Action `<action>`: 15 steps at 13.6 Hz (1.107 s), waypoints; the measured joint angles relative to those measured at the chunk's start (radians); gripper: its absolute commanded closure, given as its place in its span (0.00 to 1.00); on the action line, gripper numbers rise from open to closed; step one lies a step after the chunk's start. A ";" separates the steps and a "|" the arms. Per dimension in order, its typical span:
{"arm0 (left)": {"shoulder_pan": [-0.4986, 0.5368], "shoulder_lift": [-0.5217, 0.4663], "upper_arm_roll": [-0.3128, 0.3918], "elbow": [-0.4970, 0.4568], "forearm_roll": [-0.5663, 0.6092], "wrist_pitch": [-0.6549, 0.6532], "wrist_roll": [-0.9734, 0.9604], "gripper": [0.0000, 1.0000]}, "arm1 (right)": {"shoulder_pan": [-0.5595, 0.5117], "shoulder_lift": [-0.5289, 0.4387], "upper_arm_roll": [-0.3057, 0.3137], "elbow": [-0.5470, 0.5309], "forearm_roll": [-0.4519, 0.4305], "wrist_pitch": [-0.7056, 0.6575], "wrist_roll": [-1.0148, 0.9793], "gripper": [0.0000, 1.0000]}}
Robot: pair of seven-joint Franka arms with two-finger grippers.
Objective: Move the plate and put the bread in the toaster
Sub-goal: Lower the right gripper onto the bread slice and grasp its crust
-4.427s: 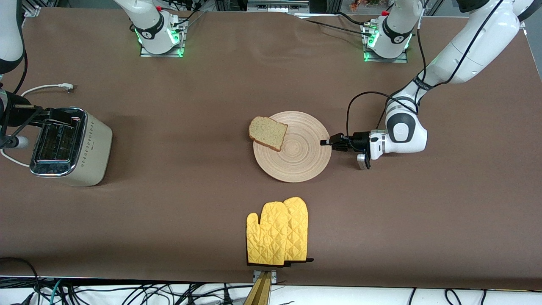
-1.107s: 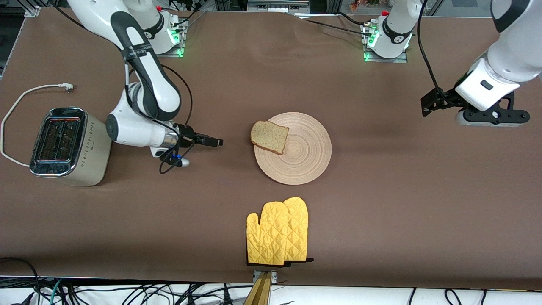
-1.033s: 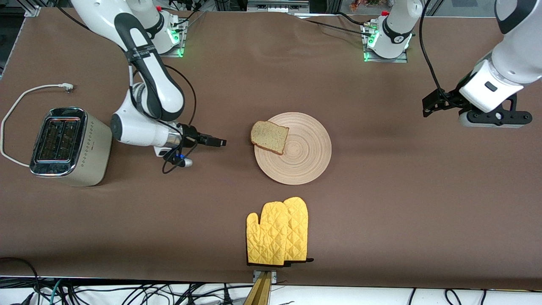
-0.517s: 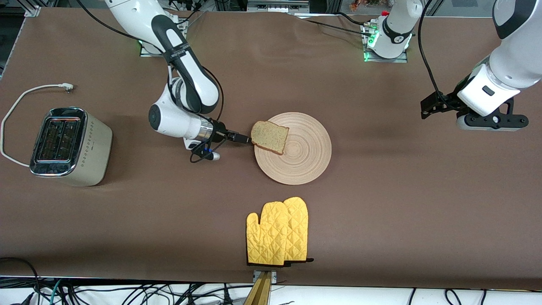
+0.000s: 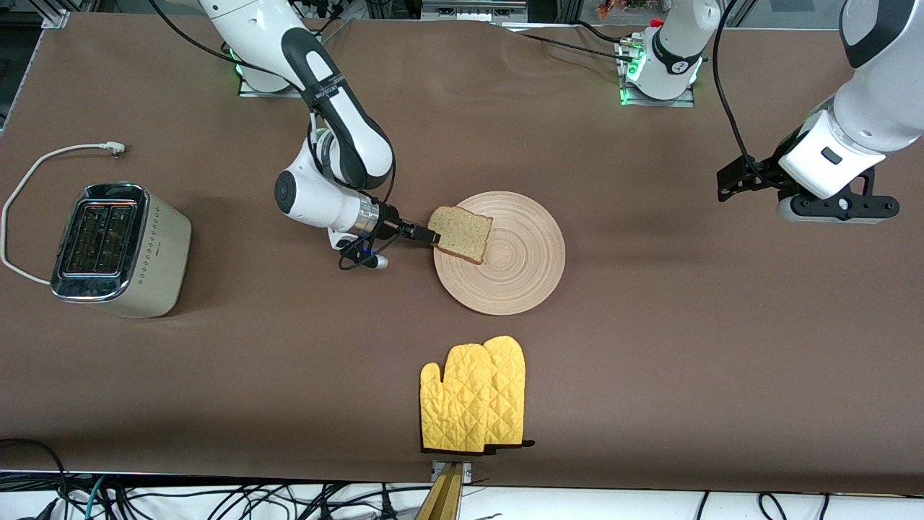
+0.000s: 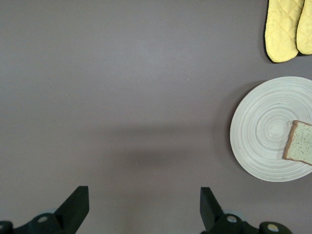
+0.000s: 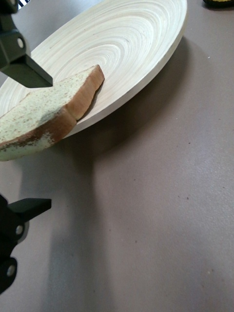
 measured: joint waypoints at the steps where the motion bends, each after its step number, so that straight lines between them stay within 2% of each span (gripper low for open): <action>1: 0.000 0.000 0.000 0.000 0.000 0.000 0.000 0.00 | 0.000 0.000 0.000 0.000 0.001 0.000 0.003 0.12; 3: -0.001 0.000 0.000 0.000 0.000 0.000 0.000 0.00 | 0.004 0.000 0.000 0.000 0.001 0.000 0.021 0.36; 4: -0.001 0.000 0.000 0.000 0.000 -0.001 0.000 0.00 | 0.009 0.000 0.000 0.001 0.001 0.001 0.032 0.45; 5: -0.001 0.000 0.002 0.000 0.000 -0.001 0.000 0.00 | 0.014 0.000 0.000 0.001 0.001 0.001 0.039 0.47; 6: 0.000 0.000 0.004 0.000 0.000 -0.002 0.000 0.00 | 0.018 0.000 0.000 0.002 0.001 0.002 0.046 0.55; 9: -0.001 0.000 0.006 0.000 -0.002 -0.013 0.001 0.00 | 0.037 0.000 0.000 0.003 0.001 0.005 0.077 0.93; 10: -0.003 0.000 0.004 0.000 -0.002 -0.015 0.001 0.00 | 0.041 0.000 0.000 0.004 0.001 0.008 0.081 1.00; 15: 0.000 0.000 0.012 0.000 -0.002 -0.020 0.041 0.00 | 0.046 -0.002 0.000 0.010 0.002 0.010 0.083 1.00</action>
